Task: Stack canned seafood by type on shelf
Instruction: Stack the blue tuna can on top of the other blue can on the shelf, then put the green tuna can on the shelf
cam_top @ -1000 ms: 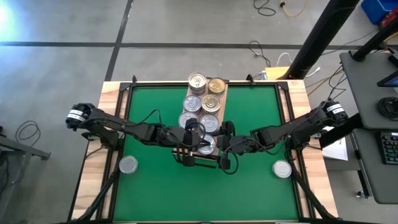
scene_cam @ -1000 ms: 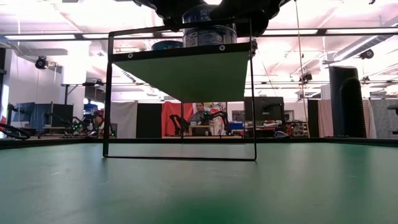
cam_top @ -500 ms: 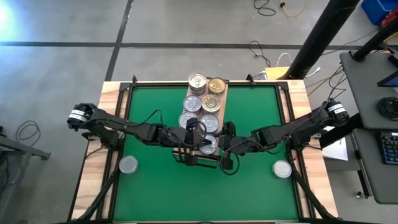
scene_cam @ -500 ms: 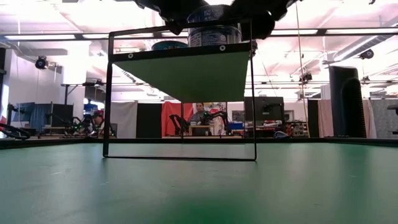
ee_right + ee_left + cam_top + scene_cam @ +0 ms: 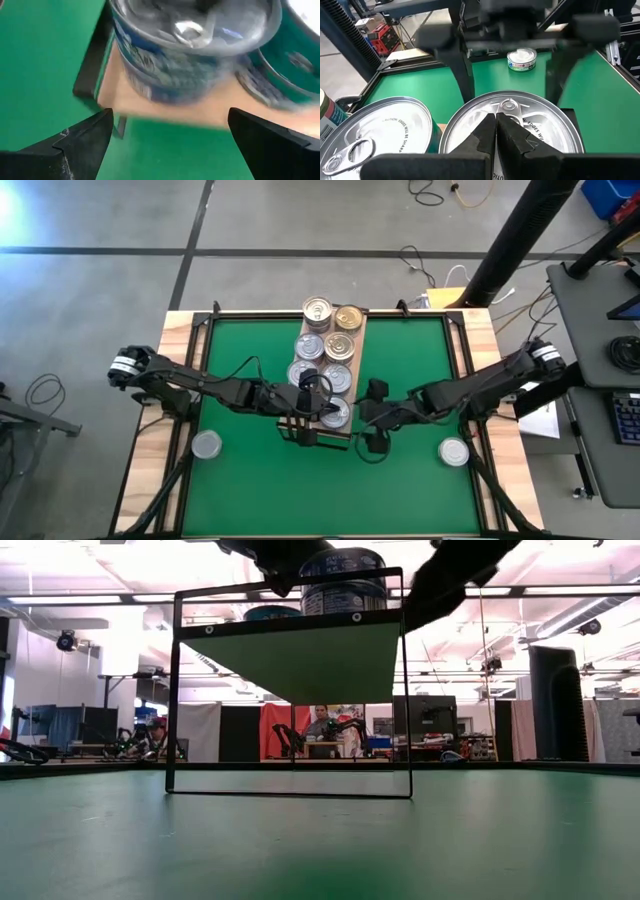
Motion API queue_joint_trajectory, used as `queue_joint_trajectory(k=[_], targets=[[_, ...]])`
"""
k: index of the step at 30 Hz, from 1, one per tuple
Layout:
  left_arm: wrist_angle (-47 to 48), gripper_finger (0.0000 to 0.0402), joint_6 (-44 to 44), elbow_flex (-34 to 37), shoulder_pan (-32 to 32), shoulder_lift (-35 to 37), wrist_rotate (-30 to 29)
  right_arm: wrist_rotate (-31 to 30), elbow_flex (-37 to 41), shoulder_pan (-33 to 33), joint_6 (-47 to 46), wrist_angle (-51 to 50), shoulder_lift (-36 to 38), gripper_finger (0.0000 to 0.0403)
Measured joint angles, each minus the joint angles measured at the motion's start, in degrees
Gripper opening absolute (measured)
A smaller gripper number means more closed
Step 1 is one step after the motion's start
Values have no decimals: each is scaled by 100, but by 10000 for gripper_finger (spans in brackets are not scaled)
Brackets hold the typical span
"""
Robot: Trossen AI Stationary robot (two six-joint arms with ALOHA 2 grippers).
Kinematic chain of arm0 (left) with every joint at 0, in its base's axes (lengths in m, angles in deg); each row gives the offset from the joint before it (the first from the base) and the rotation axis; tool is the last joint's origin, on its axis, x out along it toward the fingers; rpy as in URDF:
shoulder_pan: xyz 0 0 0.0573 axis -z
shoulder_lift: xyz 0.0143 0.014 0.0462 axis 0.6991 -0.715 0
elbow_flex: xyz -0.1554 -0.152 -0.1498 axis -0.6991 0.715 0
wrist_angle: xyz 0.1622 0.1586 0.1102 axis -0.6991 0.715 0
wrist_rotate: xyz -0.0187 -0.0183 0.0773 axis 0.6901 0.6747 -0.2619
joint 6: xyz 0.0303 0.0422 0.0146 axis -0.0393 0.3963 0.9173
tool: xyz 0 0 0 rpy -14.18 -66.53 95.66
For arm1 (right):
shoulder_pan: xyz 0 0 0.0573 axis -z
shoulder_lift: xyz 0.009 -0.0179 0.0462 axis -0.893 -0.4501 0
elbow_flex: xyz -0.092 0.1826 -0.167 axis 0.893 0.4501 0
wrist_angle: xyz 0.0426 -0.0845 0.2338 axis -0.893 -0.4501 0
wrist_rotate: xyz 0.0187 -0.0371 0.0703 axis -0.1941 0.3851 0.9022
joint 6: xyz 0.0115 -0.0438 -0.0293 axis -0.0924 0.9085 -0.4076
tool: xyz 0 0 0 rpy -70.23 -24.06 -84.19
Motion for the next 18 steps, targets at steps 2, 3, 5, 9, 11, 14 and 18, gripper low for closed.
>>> queue_joint_trajectory(k=[2,3,5,9,11,14,18], targets=[[-32,0,15,0,2,0,13,-21,-4,0,-175,-264,157,384],[-59,0,34,2,2,0,26,-35,-17,0,-274,-322,212,384],[-197,0,132,22,12,-4,42,-46,-21,0,-500,-545,319,384],[-587,0,626,52,89,86,39,-68,-107,2,-1144,-1006,626,384],[-690,0,901,77,159,224,56,-88,-308,0,-1412,-1489,719,384],[-834,0,1204,98,283,586,83,-155,-604,-73,-1810,-2474,762,384],[-683,0,1279,48,554,1311,69,-264,-761,-249,-2430,-3239,754,384]])
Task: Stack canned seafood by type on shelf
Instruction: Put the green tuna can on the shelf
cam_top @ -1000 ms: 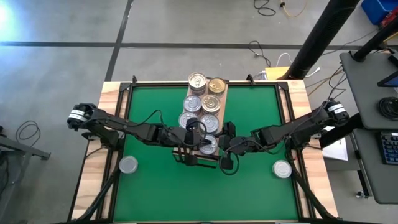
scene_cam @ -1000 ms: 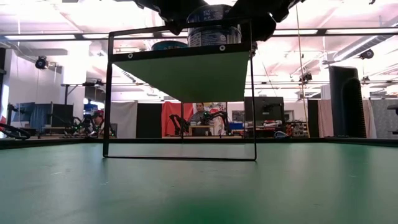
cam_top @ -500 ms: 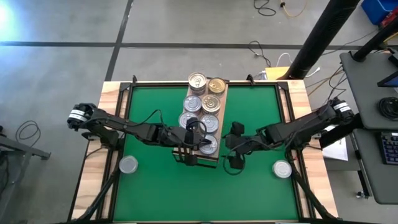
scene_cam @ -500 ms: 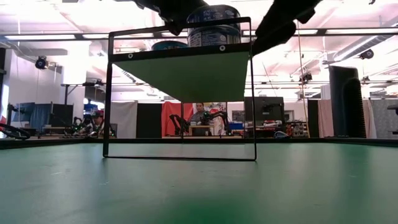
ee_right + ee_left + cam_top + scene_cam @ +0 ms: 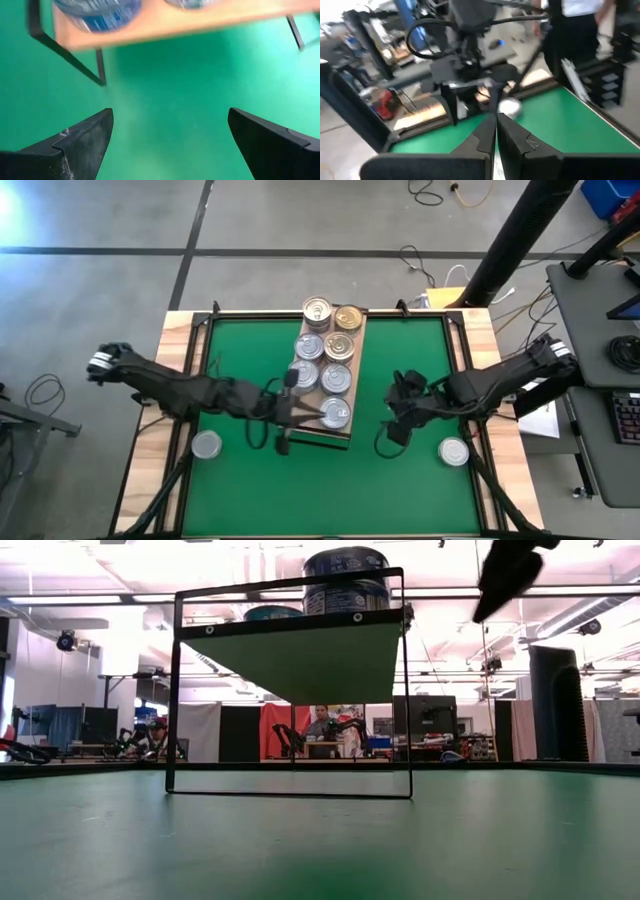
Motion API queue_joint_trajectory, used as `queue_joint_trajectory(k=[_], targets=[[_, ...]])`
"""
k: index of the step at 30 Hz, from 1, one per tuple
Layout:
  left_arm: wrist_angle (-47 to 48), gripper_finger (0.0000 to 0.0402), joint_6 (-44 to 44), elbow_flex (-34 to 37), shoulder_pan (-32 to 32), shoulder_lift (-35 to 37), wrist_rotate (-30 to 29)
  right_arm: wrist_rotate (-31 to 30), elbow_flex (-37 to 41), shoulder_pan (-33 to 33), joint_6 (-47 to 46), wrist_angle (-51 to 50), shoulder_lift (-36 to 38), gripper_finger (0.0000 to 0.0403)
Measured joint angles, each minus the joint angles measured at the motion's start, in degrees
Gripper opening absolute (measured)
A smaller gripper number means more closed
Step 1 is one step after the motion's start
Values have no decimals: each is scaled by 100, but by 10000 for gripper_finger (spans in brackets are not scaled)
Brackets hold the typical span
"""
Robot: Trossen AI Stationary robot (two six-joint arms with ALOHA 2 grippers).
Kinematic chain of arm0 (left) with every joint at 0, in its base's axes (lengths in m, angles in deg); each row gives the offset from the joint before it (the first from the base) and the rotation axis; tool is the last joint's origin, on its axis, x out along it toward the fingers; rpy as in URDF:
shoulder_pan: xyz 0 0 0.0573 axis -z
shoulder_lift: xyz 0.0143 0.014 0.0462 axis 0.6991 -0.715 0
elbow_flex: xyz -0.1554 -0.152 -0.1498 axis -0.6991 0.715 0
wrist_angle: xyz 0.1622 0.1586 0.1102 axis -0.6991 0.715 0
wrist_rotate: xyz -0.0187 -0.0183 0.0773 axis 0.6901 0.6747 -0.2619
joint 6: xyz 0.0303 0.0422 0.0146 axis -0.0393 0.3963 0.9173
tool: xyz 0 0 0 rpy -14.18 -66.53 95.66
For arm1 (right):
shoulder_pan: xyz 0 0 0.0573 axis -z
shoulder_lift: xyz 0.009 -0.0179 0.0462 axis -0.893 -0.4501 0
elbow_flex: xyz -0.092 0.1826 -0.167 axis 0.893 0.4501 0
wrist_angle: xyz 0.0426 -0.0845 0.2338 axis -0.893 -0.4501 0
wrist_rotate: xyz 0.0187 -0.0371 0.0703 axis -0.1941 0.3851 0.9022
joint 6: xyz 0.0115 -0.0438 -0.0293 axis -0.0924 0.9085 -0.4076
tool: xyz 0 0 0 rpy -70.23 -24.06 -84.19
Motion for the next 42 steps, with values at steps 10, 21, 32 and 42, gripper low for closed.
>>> queue_joint_trajectory(k=[10,21,32,42], targets=[[4191,0,-1658,8,1346,1331,-2812,-370,227,-788,-942,-98,-492,384],[5883,0,-4747,807,1763,1315,-2518,-404,63,-1022,-1418,-74,-1003,384],[4720,0,-4236,990,1510,139,-1862,216,84,-1533,-2074,-73,-1282,384],[4215,0,-2625,502,299,-399,-888,1055,94,-2530,-3677,-65,-1681,384]])
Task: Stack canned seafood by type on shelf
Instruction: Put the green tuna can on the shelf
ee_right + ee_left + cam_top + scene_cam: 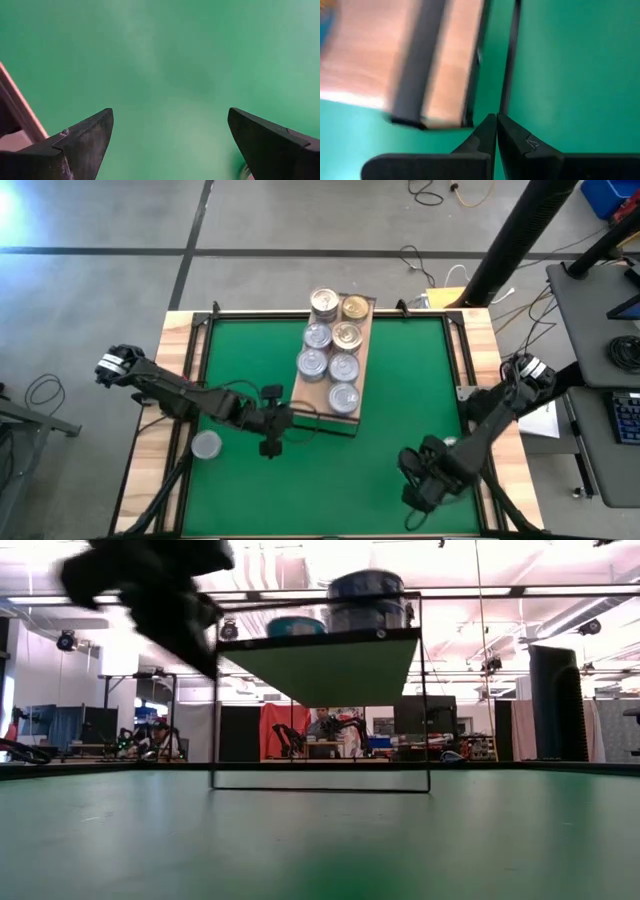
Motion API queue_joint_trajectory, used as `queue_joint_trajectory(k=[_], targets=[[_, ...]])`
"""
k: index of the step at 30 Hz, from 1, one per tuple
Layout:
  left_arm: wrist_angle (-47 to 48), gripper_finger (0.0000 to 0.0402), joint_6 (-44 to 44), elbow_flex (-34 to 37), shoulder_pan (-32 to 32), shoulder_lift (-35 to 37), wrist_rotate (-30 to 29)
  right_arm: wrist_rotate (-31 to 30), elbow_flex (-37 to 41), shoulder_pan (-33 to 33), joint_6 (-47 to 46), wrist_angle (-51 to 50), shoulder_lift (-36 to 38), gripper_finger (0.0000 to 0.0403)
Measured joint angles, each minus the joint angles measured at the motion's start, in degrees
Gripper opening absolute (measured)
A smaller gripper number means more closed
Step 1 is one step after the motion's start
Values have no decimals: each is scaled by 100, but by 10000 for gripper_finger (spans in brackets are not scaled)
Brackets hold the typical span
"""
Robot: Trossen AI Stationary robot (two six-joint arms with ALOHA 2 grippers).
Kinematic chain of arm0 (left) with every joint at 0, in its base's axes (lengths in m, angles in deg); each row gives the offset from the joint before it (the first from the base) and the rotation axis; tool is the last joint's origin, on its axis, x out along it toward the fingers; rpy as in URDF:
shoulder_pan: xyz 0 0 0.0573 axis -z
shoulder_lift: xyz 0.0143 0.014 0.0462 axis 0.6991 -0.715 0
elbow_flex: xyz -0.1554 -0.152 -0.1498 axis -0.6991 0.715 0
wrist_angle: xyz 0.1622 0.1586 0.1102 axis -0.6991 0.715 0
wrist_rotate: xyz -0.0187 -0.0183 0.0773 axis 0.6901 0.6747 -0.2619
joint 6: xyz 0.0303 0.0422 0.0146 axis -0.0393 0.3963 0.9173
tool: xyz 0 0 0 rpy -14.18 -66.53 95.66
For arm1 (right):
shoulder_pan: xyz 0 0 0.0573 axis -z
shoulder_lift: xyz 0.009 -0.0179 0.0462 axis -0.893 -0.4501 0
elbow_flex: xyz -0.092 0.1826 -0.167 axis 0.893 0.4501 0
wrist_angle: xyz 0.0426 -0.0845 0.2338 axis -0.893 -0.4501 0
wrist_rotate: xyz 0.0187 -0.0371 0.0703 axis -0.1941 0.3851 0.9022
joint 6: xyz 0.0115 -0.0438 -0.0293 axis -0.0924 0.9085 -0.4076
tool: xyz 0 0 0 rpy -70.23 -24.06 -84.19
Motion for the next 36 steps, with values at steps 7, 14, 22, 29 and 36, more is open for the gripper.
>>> queue_joint_trajectory(k=[7,14,22,29,36], targets=[[-673,0,205,7,-407,11,348,7,0,-970,-1459,50,-467,384],[-894,0,-38,-119,-37,14,1048,-7,2,-1383,-2082,77,-1065,384],[1317,0,-1247,-546,461,20,-264,694,-227,-1398,-2699,-993,-1256,384],[949,0,-1752,-231,483,17,-644,217,-726,-1333,-3764,-3391,-1187,384],[396,0,-1734,126,913,13,-238,1160,17,-948,-4074,-3083,-1089,358]])
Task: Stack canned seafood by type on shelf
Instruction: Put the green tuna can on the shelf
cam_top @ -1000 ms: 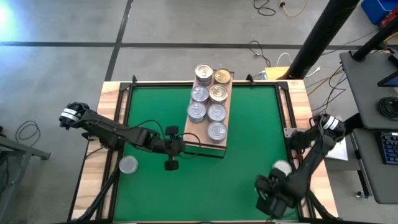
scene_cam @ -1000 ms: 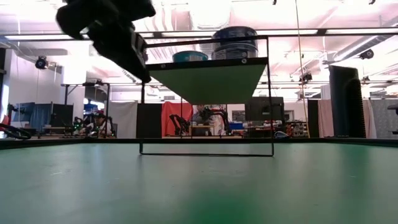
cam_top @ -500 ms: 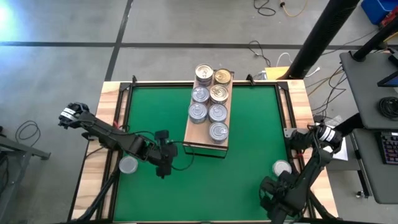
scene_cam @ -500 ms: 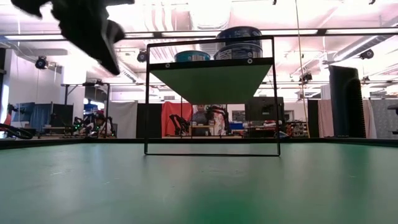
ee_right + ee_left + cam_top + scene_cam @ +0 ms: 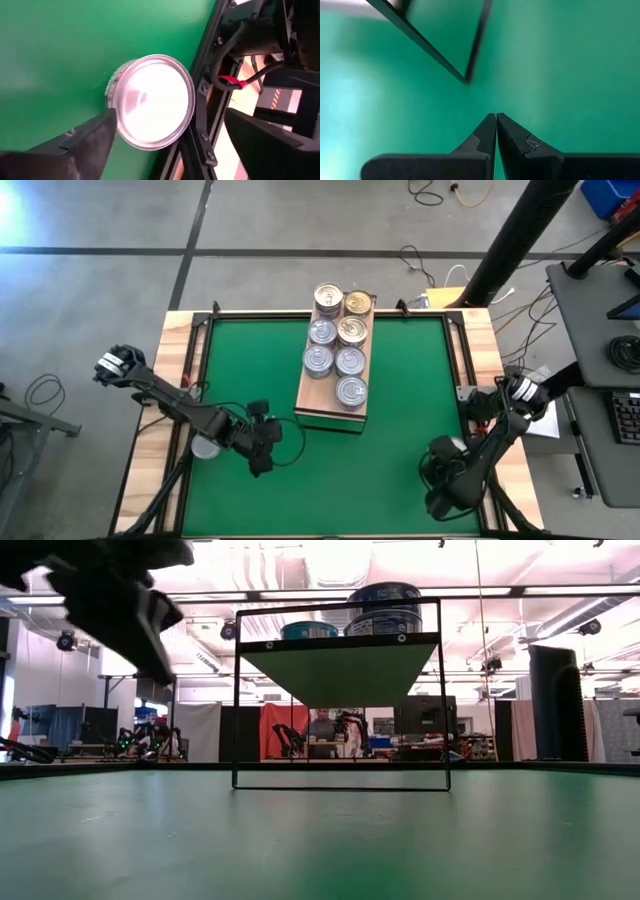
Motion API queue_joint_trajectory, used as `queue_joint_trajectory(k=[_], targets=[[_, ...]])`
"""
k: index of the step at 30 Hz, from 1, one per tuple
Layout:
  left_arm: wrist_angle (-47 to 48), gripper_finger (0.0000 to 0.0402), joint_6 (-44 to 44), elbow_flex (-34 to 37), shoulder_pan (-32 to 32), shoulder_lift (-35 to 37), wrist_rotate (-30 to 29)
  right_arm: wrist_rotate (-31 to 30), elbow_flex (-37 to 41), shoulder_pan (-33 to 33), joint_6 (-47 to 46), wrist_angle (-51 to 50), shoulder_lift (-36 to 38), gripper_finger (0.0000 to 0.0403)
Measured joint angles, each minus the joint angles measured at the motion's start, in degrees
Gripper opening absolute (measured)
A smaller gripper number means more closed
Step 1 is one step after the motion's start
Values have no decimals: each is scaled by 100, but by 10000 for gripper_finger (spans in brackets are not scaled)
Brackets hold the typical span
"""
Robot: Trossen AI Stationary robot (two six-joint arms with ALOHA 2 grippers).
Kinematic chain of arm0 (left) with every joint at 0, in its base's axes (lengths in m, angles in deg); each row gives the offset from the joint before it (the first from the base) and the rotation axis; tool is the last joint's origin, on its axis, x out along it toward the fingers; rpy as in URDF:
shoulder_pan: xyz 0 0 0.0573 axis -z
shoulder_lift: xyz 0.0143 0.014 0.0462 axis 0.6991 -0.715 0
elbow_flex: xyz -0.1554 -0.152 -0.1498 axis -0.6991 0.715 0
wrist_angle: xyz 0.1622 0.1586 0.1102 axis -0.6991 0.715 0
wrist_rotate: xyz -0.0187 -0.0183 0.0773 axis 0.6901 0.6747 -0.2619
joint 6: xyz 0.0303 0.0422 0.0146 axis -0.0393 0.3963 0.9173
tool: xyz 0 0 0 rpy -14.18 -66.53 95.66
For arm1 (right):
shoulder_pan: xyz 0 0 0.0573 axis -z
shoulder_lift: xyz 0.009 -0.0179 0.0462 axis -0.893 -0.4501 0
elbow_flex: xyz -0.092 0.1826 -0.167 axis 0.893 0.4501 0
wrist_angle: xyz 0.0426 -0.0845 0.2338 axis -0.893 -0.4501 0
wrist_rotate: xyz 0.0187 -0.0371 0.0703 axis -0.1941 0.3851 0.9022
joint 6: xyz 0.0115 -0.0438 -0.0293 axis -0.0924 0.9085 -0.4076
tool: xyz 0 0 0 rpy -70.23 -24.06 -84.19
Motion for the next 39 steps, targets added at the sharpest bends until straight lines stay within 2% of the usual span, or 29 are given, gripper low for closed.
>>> queue_joint_trajectory(k=[6,9,13,18,20,22,24,27,30,31,33,36,39], targets=[[-4,0,-499,112,628,-103,-11,-156,95,74,-244,14,32,256],[-96,0,-671,203,1037,-308,-318,7,280,68,-275,68,35,196],[-522,0,-711,518,1532,-719,-1010,183,659,79,-242,429,35,123],[-1197,0,-1133,898,1673,-1323,-601,214,1042,262,16,1266,68,54],[-1579,0,-1194,991,1714,-1534,-698,242,1033,377,403,1467,74,33],[-1870,0,-1231,984,1720,-1761,-819,203,798,482,678,1648,49,17],[-1978,0,-1261,880,1753,-1954,-1071,-156,423,569,975,2112,42,12],[-1980,0,-1101,718,1758,-2088,-1270,-1494,-149,619,1560,2891,-14,13],[-2059,6,-752,539,1751,-2116,-1349,-2456,-580,641,2867,3404,9,13],[-2145,10,-666,481,1747,-2127,-1298,-2584,-748,643,3312,3709,35,13],[-2498,23,-588,412,1740,-2133,-1017,-2777,-994,627,3750,3600,46,13],[-3239,49,-500,396,1767,-2163,-451,-2896,-1175,592,3945,3631,22,13],[-3965,86,-323,399,1792,-2290,-356,-2900,-1127,515,4056,3536,35,13]])
